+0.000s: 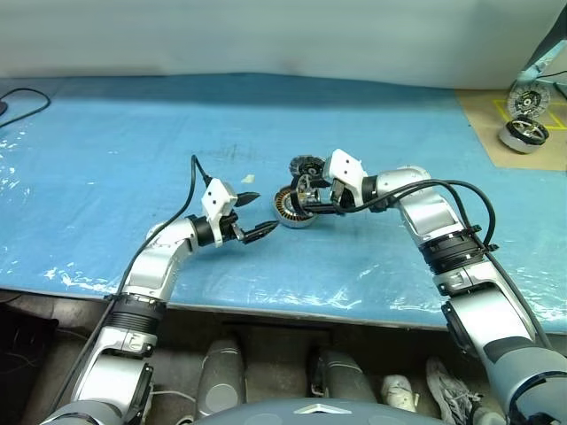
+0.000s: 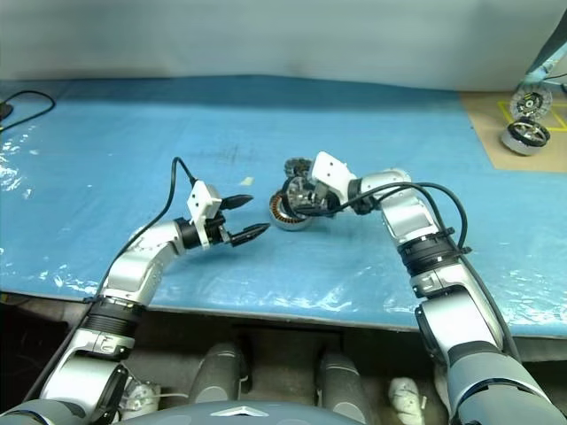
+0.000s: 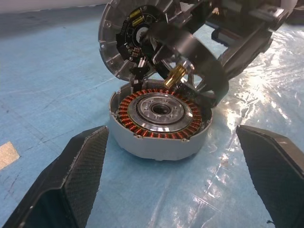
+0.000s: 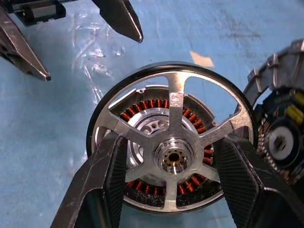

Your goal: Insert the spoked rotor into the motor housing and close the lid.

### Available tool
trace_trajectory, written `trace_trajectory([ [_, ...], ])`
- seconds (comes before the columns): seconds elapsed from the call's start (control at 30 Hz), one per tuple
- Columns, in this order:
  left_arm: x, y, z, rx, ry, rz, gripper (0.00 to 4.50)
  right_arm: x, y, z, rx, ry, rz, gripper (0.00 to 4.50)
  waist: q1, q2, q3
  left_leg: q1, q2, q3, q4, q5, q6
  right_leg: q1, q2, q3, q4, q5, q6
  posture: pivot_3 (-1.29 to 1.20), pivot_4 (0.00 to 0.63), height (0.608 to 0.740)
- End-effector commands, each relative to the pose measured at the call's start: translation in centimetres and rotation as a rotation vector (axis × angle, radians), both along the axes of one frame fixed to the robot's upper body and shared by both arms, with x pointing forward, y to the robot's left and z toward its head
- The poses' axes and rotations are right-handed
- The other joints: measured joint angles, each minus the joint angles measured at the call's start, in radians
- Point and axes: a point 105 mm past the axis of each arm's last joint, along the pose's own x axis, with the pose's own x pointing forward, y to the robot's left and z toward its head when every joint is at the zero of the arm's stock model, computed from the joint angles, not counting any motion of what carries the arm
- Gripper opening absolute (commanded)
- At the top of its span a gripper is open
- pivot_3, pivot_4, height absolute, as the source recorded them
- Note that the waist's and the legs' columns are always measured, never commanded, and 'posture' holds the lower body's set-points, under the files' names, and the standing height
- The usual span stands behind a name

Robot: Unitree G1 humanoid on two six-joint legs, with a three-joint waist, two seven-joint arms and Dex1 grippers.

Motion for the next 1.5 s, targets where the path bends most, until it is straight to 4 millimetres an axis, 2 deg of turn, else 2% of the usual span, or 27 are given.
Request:
trace_trajectory([
  [0.03, -0.3, -0.4, 1.2, -0.015, -0.055, -0.012, 4.5, 0.2, 0.4, 1.1, 0.002, -0.044, 0.022, 2.43, -0.001, 0.0, 0.0, 0.0, 0.0, 0.0, 0.0, 0.0, 0.0, 0.0, 0.0, 0.0, 0.0, 0.0, 0.0, 0.0, 0.15, 0.74],
  [0.3, -0.2, -0.4, 1.2, -0.015, -0.052, -0.01, 4.5, 0.2, 0.6, 0.8, -0.025, -0.054, 0.05, 2.43, 0.0, 0.0, 0.0, 0.0, 0.0, 0.0, 0.0, 0.0, 0.0, 0.0, 0.0, 0.0, 0.0, 0.0, 0.0, 0.0, 0.15, 0.74],
  [0.33, -0.2, -0.4, 1.2, -0.016, -0.052, -0.01, 4.5, 0.2, 0.7, 0.7, -0.025, -0.053, 0.054, 2.82, 0.0, 0.0, 0.0, 0.0, 0.0, 0.0, 0.0, 0.0, 0.0, 0.0, 0.0, 0.0, 0.0, 0.0, 0.0, 0.0, 0.15, 0.74],
  [0.4, -0.2, -0.4, 1.2, -0.016, -0.052, -0.011, 4.5, 0.1, 0.8, 0.5, -0.032, -0.053, 0.059, 3.31, 0.0, 0.0, 0.0, 0.0, 0.0, 0.0, 0.0, 0.0, 0.0, 0.0, 0.0, 0.0, 0.0, 0.0, 0.0, 0.0, 0.15, 0.74],
  [0.5, -0.1, -0.4, 1.3, -0.018, -0.053, -0.009, 4.5, 0.2, 0.8, 0.9, -0.019, -0.051, 0.053, 4.38, 0.0, 0.0, 0.0, 0.0, 0.0, 0.0, 0.0, 0.0, 0.0, 0.0, 0.0, 0.0, 0.0, 0.0, 0.0, 0.0, 0.15, 0.74],
  [0.7, -0.1, -0.2, 1.3, -0.019, -0.052, -0.003, 4.5, 0.1, 0.8, 2.8, 0.099, -0.021, 0.048, 4.45, 0.001, 0.0, 0.0, 0.0, 0.0, 0.0, 0.0, 0.0, 0.0, 0.0, 0.0, 0.0, 0.0, 0.0, 0.0, 0.0, 0.15, 0.74],
  [0.8, -0.1, -0.1, 1.4, -0.021, -0.053, 0.002, 4.5, -0.6, 1.4, 2.4, 0.142, 0.01, 0.067, 3.82, 0.001, 0.0, 0.0, 0.0, 0.0, 0.0, 0.0, 0.0, 0.0, 0.0, 0.0, 0.0, 0.001, 0.0, 0.0, 0.0, 0.15, 0.74],
  [0.9, -0.1, -0.1, 1.5, -0.022, -0.055, 0.005, 4.5, -0.9, 2.1, 2.0, 0.204, 0.068, 0.05, 2.77, 0.0, 0.0, 0.0, 0.0, 0.001, 0.0, 0.0, 0.0, 0.0, 0.0, 0.0, 0.0, 0.0, 0.0, 0.0, 0.0, 0.15, 0.74],
  [1.07, 0.0, 0.1, 1.6, -0.019, -0.058, 0.011, 4.5, -0.1, 2.6, 0.5, 0.228, 0.109, -0.046, 1.01, 0.001, 0.0, 0.0, 0.0, 0.0, 0.0, 0.0, 0.0, 0.0, 0.0, 0.0, 0.0, 0.0, 0.0, 0.0, 0.0, 0.15, 0.74],
  [1.33, 0.6, 0.4, 1.8, -0.013, -0.061, 0.022, 4.5, 1.2, 2.8, -0.5, 0.259, 0.12, -0.16, 1.01, 0.0, 0.0, 0.0, 0.0, 0.0, 0.0, 0.0, 0.0, 0.0, 0.0, 0.0, 0.0, 0.0, 0.0, 0.0, 0.0, 0.15, 0.74],
  [1.5, 0.6, 0.3, 1.7, -0.01, -0.062, 0.016, 4.5, 1.9, 2.1, -2.3, 0.217, 0.125, -0.227, 1.01, 0.0, 0.0, 0.0, 0.0, 0.0, 0.0, 0.0, 0.0, 0.0, 0.0, 0.0, 0.0, 0.0, 0.0, 0.0, 0.0, 0.15, 0.74],
])
